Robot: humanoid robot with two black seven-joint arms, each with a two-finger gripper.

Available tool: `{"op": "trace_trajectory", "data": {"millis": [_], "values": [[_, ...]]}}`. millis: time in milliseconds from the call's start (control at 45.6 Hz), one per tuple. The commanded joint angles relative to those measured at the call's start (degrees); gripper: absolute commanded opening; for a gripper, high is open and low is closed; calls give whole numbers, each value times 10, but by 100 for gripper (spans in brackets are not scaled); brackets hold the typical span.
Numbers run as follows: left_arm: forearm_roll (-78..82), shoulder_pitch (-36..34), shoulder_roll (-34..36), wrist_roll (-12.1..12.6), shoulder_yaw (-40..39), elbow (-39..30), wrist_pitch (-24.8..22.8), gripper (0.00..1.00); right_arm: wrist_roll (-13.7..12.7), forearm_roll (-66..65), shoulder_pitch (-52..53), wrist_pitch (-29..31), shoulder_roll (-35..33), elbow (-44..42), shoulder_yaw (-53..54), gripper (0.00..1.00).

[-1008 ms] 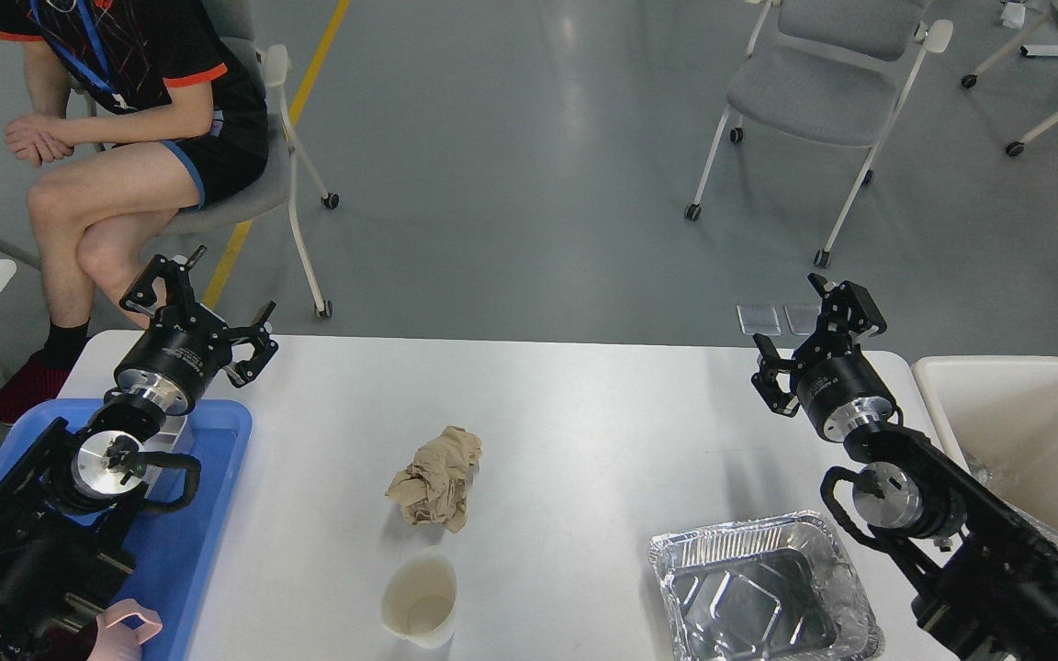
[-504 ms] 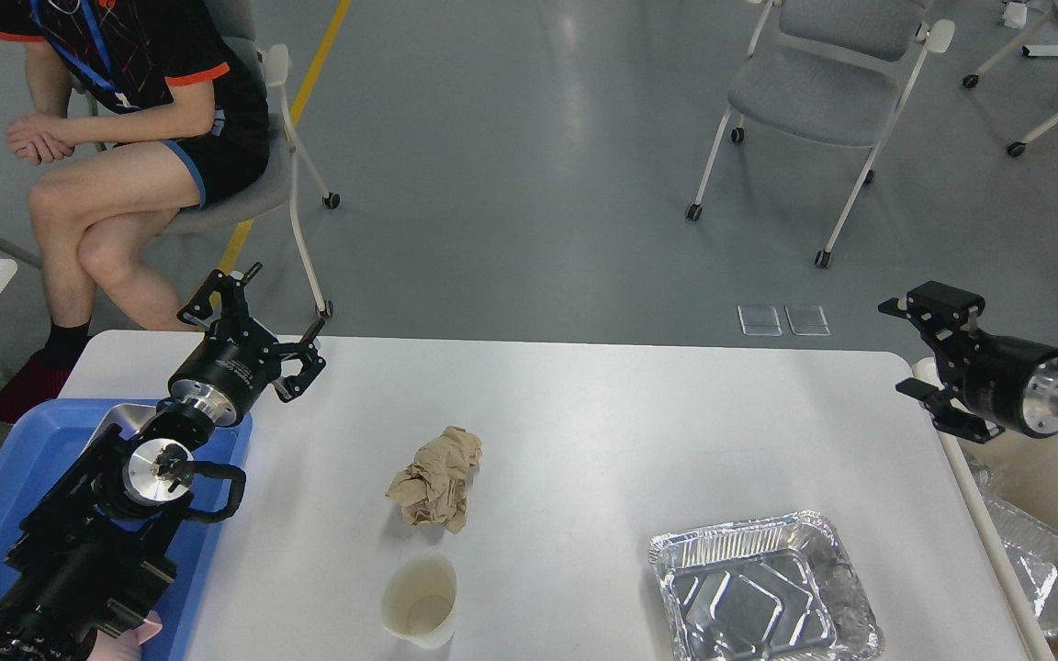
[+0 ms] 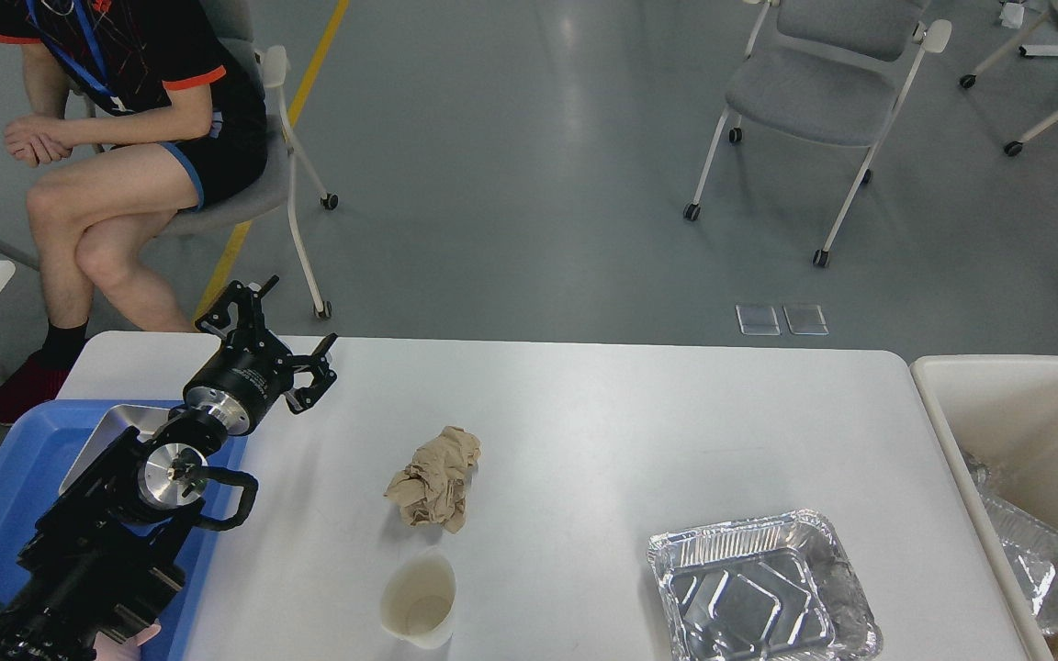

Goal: Tidy desktop
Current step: 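Reach the right gripper to the foil tray edge and grasp it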

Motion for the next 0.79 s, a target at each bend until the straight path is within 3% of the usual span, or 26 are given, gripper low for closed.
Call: {"op": "trace_trajectory", "data": {"millis": [0, 110, 438, 767], "values": [[-1, 0, 0, -3, -1, 0, 2, 97, 2, -24, -4, 14, -15, 0, 1, 100], [0, 0, 0, -3, 0, 0, 10, 97, 2, -80, -16, 4, 9, -8, 1, 100], [0, 23, 2, -3, -1, 0, 12, 97, 5, -268, -84, -42, 256, -125, 2, 100], [0, 39, 9, -3, -1, 0, 12, 97, 7, -396, -128, -56, 390, -195, 1, 100]]}}
